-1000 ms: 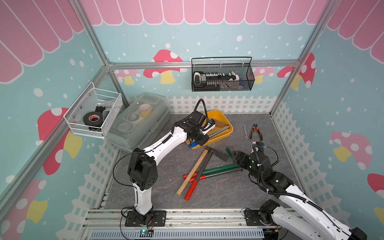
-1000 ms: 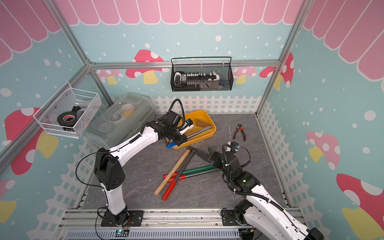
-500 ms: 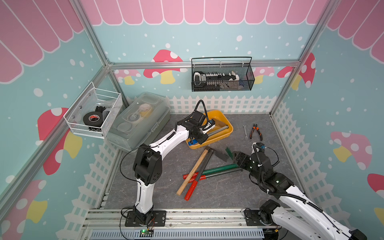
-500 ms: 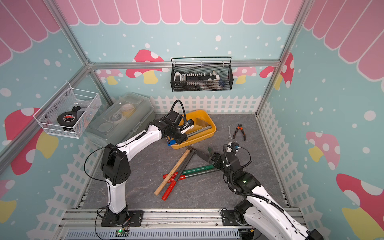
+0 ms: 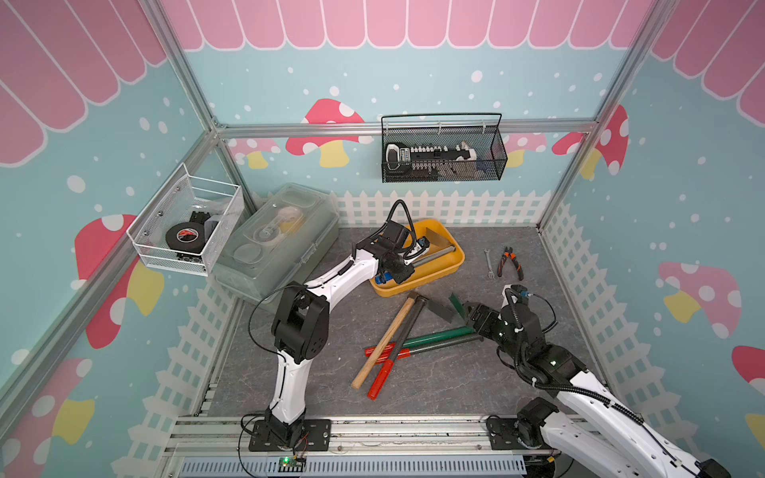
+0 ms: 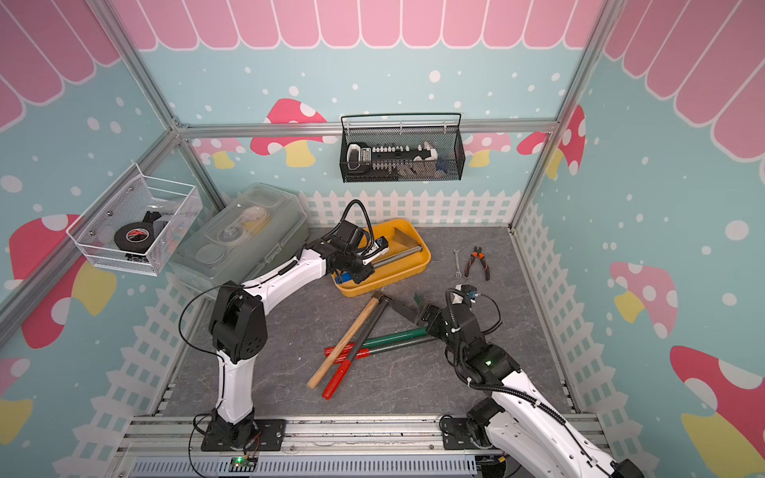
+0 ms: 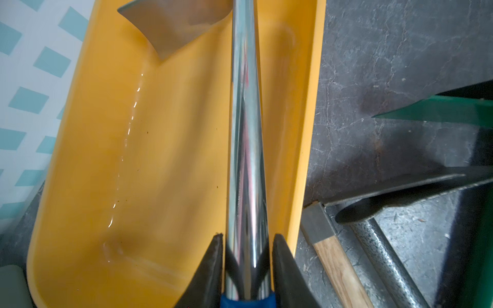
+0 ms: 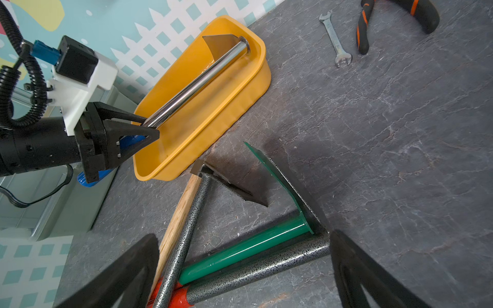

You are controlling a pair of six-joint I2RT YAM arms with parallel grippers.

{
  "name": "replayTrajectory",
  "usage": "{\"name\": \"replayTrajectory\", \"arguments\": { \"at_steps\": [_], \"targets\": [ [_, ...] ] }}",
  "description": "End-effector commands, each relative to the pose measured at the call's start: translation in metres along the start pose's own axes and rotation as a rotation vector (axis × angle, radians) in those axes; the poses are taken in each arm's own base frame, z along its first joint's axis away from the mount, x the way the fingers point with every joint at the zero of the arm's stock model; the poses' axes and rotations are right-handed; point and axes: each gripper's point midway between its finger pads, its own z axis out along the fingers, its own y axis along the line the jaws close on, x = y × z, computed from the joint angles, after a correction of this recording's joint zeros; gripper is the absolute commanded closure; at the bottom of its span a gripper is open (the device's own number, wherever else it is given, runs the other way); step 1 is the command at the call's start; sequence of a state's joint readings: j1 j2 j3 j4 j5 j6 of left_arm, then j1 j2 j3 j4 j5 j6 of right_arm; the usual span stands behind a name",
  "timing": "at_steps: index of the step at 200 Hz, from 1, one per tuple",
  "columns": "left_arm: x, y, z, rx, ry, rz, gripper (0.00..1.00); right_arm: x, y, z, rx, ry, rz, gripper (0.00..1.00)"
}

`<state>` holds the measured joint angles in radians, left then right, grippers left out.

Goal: Put the small hoe into the storage box
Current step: Place the hoe in the storage box.

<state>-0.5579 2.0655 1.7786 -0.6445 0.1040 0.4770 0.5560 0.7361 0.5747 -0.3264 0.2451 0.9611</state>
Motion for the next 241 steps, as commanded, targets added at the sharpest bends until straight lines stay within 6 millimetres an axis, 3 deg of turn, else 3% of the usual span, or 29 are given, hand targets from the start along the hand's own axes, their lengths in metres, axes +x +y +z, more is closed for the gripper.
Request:
{"name": "replayTrajectory", "arguments": {
  "at_steps": [1,67,137,177,201,222,241],
  "targets": [
    [-0.029,0.02,-0.002,-0.065,-0.116,0.066,1.0,0.007,-0.009,0.0,0.019,0.012,0.007,0.01],
    [-0.019,0.022,0.023,-0.042,-0.086,0.069,1.0,0.008,-0.013,-0.002,0.03,0.014,0.003,0.01],
    [-0.01,0.024,0.034,-0.047,-0.068,0.058,1.0,0.013,-0.013,0.0,0.026,0.032,0.003,0.02],
    [0.0,0.023,0.039,-0.041,-0.043,0.032,0.79,0.015,-0.013,0.002,0.022,0.038,0.01,0.02],
    [0.005,0.024,0.042,-0.047,-0.03,0.025,0.77,0.016,-0.013,0.002,0.018,0.04,0.011,0.02],
    [0.009,0.023,0.044,-0.047,-0.019,0.015,0.66,0.016,-0.014,0.0,0.019,0.037,0.013,0.02],
    [0.01,0.022,0.043,-0.045,-0.016,0.01,0.64,0.016,-0.016,-0.002,0.022,0.033,0.013,0.02]
  ]
}}
